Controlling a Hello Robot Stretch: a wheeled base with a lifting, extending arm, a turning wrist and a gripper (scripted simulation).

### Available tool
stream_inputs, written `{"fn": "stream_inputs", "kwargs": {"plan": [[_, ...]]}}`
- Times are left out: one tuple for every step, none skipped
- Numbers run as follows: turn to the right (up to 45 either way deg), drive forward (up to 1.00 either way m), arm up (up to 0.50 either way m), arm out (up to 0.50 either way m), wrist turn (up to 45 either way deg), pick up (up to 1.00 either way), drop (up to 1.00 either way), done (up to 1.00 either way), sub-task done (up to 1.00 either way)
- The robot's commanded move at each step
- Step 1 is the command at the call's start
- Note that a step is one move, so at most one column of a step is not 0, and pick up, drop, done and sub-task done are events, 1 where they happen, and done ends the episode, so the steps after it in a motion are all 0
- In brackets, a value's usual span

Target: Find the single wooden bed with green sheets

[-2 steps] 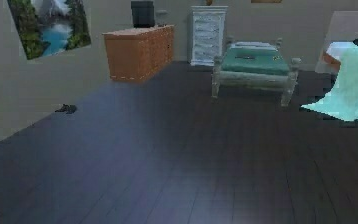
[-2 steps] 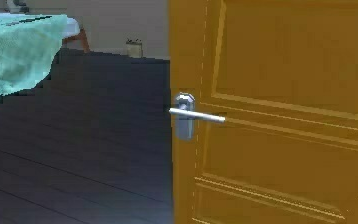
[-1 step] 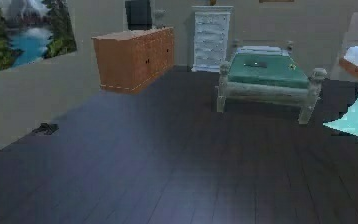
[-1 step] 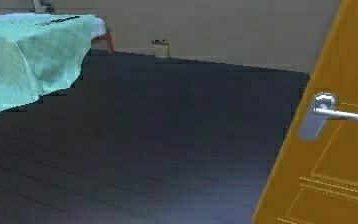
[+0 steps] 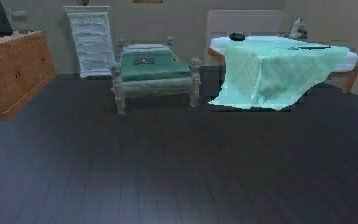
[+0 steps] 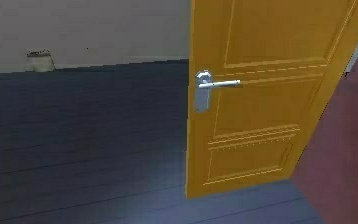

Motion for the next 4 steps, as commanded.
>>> {"fn": "stream_inputs", "kwargs": {"plan": [[0.0,1.0,0.0,0.0,0.0,0.0,0.0,0.0,0.0],[3.0,0.0,0.0,0.0,0.0,0.0,0.0,0.0,0.0],[0.0,1.0,0.0,0.0,0.0,0.0,0.0,0.0,0.0],[0.0,0.1,0.0,0.0,0.0,0.0,0.0,0.0,0.0]]}}
